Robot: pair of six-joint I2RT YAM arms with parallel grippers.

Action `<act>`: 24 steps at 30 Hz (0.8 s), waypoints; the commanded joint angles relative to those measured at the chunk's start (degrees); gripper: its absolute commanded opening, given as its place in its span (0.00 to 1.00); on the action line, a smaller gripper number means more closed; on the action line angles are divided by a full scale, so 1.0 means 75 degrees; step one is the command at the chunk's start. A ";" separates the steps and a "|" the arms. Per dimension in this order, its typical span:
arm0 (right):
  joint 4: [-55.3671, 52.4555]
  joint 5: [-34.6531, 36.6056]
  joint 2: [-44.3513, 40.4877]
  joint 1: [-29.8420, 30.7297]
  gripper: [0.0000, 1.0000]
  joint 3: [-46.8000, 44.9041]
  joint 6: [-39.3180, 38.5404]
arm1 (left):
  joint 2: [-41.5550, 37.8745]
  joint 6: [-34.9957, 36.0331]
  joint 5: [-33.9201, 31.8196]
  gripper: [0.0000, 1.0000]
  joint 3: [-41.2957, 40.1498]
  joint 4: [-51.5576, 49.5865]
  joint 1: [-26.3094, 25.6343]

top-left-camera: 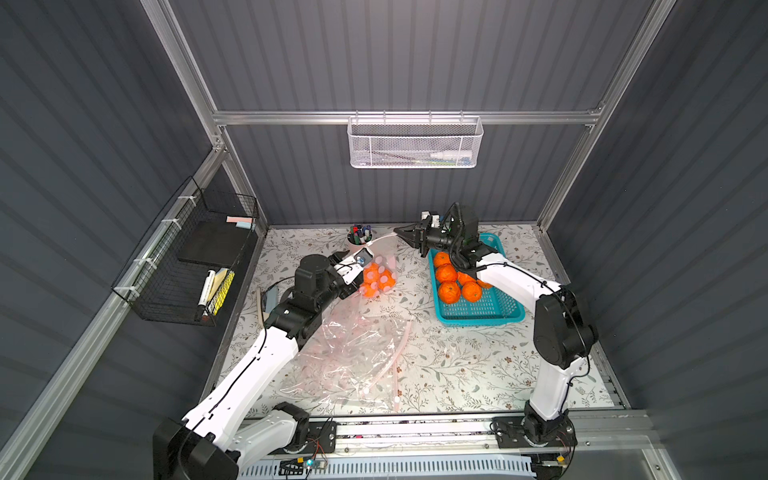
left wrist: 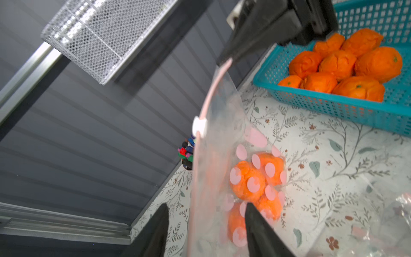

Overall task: Open the zip-top bag and take out the orange
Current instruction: Unzip the zipper on the zipper food storage bag.

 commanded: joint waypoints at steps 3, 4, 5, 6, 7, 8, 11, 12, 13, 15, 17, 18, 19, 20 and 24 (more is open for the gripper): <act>0.0183 -0.0048 -0.0235 0.0053 0.01 -0.0161 0.0184 | 0.0672 0.0282 0.0076 0.58 0.1171 0.0169 0.0044; 0.0172 -0.0060 -0.0242 0.0054 0.01 -0.0173 0.0165 | 0.0815 0.0356 0.0112 0.58 0.1285 0.0179 0.0053; 0.0166 -0.0071 -0.0253 0.0064 0.01 -0.0185 0.0165 | 0.0962 0.0488 0.0172 0.58 0.1377 0.0169 0.0055; 0.0172 -0.0078 -0.0261 0.0060 0.01 -0.0191 0.0164 | 0.1074 0.0609 0.0228 0.58 0.1442 0.0141 0.0054; 0.0172 -0.0084 -0.0271 0.0063 0.01 -0.0200 0.0157 | 0.1210 0.0709 0.0263 0.57 0.1529 0.0055 0.0054; 0.0172 -0.0084 -0.0280 0.0067 0.01 -0.0208 0.0152 | 0.1337 0.0762 0.0292 0.57 0.1622 -0.0033 0.0057; 0.0151 -0.0096 -0.0295 0.0070 0.01 -0.0208 0.0112 | 0.1567 0.1051 0.0584 0.58 0.1719 -0.0230 0.0062; 0.0145 -0.0096 -0.0289 0.0062 0.01 -0.0208 0.0105 | 0.1625 0.1147 0.0707 0.59 0.1762 -0.0323 0.0056; 0.0147 -0.0102 -0.0286 0.0070 0.01 -0.0208 0.0121 | 0.1694 0.1232 0.0790 0.60 0.1798 -0.0384 0.0056; 0.0159 -0.0118 -0.0277 0.0073 0.01 -0.0208 0.0133 | 0.1845 0.1368 0.0811 0.60 0.1917 -0.0522 0.0056; 0.0172 -0.0130 -0.0285 0.0069 0.01 -0.0217 0.0139 | 0.2016 0.1493 0.0801 0.60 0.2004 -0.0605 0.0056; 0.0172 -0.0131 -0.0292 0.0075 0.01 -0.0220 0.0129 | 0.2091 0.1534 0.0782 0.60 0.2037 -0.0615 0.0056; 0.0172 -0.0131 -0.0298 0.0080 0.01 -0.0225 0.0126 | 0.2165 0.1530 0.0801 0.59 0.2092 -0.0643 0.0056; 0.0183 -0.0132 -0.0297 0.0080 0.01 -0.0241 0.0135 | 0.2207 0.1529 0.0834 0.59 0.2112 -0.0689 0.0056; 0.0194 -0.0132 -0.0326 0.0073 0.02 -0.0290 0.0140 | 0.2026 0.1686 0.1016 0.59 0.1997 -0.0848 0.0056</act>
